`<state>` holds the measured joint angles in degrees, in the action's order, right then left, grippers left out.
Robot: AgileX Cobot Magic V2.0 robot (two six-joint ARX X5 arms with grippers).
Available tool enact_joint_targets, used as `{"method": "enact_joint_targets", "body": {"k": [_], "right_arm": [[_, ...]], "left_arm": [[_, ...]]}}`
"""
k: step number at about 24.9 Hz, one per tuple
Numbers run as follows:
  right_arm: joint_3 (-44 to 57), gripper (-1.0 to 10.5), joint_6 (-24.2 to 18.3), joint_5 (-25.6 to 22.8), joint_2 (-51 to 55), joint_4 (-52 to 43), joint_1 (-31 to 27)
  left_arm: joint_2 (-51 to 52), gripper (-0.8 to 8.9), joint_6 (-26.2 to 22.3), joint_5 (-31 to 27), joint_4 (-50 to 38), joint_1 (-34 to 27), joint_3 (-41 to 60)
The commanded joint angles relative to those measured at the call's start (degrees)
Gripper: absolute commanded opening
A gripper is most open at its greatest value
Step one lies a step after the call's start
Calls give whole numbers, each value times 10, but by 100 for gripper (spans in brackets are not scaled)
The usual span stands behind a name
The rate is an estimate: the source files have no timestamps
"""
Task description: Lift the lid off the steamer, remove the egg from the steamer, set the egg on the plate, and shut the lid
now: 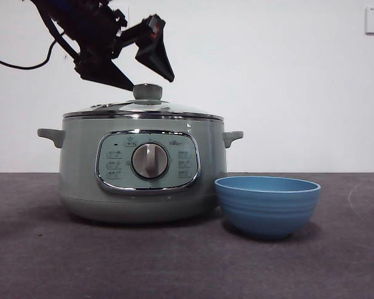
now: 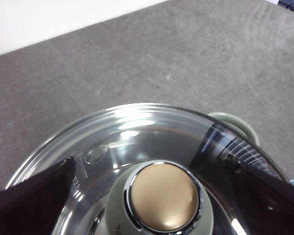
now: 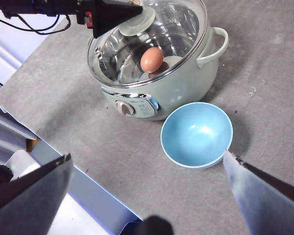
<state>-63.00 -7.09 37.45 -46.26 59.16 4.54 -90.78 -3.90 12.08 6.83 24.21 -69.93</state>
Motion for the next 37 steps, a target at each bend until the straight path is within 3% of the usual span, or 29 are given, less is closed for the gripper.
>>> {"method": "enact_joint_targets", "body": {"k": [1,9,12,14,22,37], "right_arm": [[-1,567,-2,0,0,-2,1],[-1,567,-2,-1,-2,-2,1],[-1,567,-2,-1,-2,-2,1],[-1,567,-2,-1,-2,-2,1],[-1,567,-2,-1,-2,-2,1],[-1,566,1,-3,-6,-12,1]], "left_arm": [[-11,551,-7,-2,1,2,1],[-20,524,-6,-2,12,5,1],[-20,425,-6,3,19,6,1],[-20,423,-6,2,25,6,1],[-20,-14,-4,3,26,6,1],[62,-9,13,3,10,5,-24]]}}
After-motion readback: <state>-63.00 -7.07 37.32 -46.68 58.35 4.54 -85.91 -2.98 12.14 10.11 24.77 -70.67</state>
